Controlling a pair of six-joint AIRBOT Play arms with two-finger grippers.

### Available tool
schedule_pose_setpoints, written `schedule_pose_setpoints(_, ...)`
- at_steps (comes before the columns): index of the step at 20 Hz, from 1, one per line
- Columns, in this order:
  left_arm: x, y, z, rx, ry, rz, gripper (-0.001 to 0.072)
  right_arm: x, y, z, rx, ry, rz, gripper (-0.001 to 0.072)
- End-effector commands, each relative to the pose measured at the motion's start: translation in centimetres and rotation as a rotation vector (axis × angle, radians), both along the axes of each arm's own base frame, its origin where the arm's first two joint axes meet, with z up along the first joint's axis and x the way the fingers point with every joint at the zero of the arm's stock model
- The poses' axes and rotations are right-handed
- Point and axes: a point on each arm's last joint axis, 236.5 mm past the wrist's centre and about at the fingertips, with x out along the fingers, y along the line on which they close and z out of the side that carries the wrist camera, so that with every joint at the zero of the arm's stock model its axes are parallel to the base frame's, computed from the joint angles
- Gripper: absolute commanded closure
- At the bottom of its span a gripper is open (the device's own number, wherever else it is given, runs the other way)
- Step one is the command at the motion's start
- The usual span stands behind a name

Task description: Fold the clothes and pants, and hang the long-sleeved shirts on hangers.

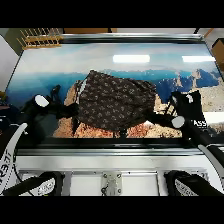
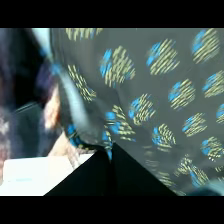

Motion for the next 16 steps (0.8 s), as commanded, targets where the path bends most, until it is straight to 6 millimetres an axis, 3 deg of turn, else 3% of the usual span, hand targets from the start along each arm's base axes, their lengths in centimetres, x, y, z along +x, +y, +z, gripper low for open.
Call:
schedule_pose_setpoints(1,3.1,1.7,10.3,-0.003,-0.229,0.019,0.0704,2.0,-2.5,8.0,-0.225,-0.071,0.215,0.0697)
schedule_pose_setpoints(3,3.5,1.7,21.3,0.006,-0.470,0.000,0.0704,3.2,-3.1,18.2,-0.294,-0.223,0.261,0.0697)
schedule_pose_setpoints(4,2.8,1.5,27.1,0.012,-0.603,-0.007,0.0704,3.0,-2.8,23.2,-0.302,-0.303,0.270,0.0697)
schedule_pose_setpoints(6,-0.6,0.8,38.0,0.016,-0.872,-0.018,0.0704,0.9,-2.0,32.0,-0.288,-0.452,0.281,0.0697)
schedule_pose_setpoints(8,-5.9,0.2,46.5,0.012,-1.102,-0.027,0.0704,-2.0,-1.9,37.5,-0.269,-0.543,0.260,0.0697)
schedule_pose_setpoints(10,-10.9,-0.2,51.5,-0.005,-1.250,-0.028,0.0704,-5.5,-2.0,40.8,-0.241,-0.601,0.226,0.0697)
schedule_pose_setpoints(12,-14.5,-0.2,54.2,-0.023,-1.333,-0.014,0.0704,-8.6,-2.1,41.6,-0.200,-0.591,0.194,0.0697)
schedule_pose_setpoints(14,-15.9,-0.1,55.0,-0.029,-1.364,-0.004,0.0704,-10.9,-2.2,40.7,-0.154,-0.517,0.167,0.0697)
schedule_pose_setpoints(16,-14.2,0.4,54.0,-0.013,-1.317,0.013,0.0704,-11.9,-2.2,38.8,-0.111,-0.398,0.139,0.0697)
